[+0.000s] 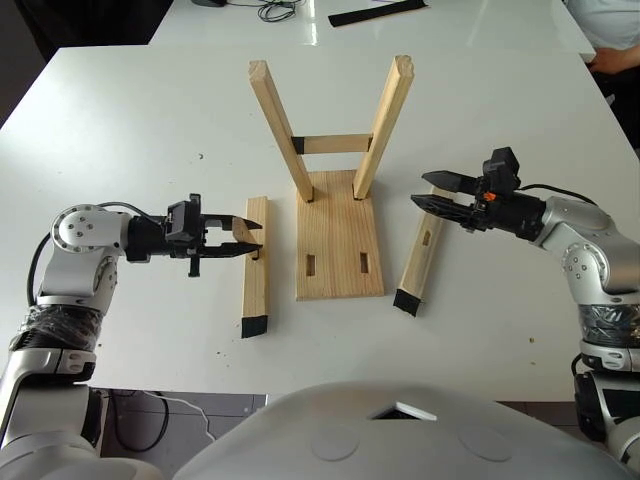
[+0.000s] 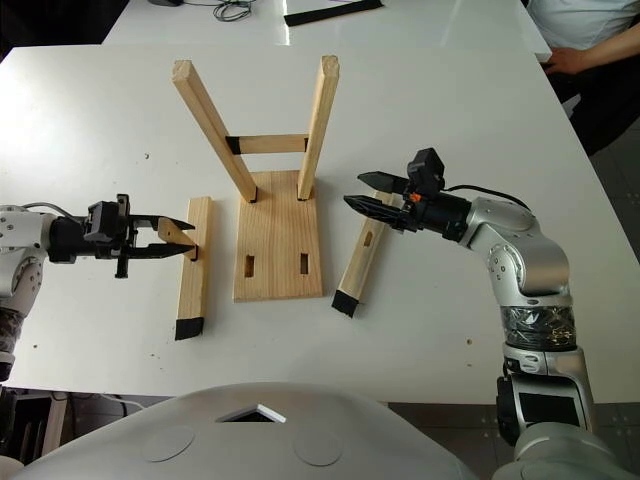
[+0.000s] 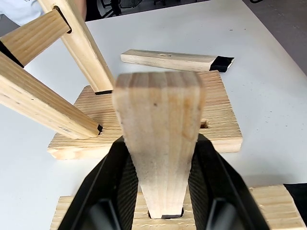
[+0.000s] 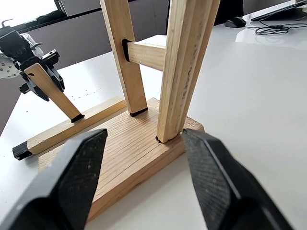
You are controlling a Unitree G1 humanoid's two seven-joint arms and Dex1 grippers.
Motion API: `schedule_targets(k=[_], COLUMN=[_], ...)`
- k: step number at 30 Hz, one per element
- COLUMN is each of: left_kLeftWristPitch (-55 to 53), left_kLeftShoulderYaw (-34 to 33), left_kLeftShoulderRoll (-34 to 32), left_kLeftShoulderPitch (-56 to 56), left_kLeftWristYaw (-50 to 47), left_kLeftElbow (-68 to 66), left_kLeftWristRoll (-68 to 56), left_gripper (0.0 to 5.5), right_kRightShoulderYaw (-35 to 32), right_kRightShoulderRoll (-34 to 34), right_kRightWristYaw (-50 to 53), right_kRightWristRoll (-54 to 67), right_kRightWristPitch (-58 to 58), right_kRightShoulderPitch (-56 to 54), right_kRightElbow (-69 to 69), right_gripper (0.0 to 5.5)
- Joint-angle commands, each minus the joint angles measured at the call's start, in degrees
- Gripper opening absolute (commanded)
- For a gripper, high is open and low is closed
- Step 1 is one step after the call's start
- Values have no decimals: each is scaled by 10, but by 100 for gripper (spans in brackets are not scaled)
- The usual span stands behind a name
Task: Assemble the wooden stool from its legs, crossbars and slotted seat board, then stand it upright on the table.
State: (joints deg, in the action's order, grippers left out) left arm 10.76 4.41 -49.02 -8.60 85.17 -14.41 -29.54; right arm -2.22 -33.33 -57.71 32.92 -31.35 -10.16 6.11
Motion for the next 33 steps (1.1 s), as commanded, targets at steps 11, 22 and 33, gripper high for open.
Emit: schedule_targets(k=[11, 22, 33], left_kLeftWristPitch=[-15, -96, -136], left_kLeftShoulderYaw=[40, 20, -28], left_kLeftShoulderRoll=[21, 12, 13], left_kLeftShoulderPitch=[3, -20, -26], left_kLeftWristYaw=[-22, -67, -86], left_kLeftElbow=[-101, -60, 15], left_kLeftWristRoll=[86, 61, 66], left_gripper=[131, 196, 268], right_kRightShoulderYaw=[2, -6, -12], right_kRightShoulderRoll=[11, 31, 69], right_kRightWristYaw=[2, 28, 84], right_kRightWristRoll=[-6, -3, 11], right_kRightWristPitch=[3, 6, -1], right_kRightShoulderPitch=[-31, -5, 71], right_kRightElbow=[-16, -14, 36], right_gripper=[288, 288, 288])
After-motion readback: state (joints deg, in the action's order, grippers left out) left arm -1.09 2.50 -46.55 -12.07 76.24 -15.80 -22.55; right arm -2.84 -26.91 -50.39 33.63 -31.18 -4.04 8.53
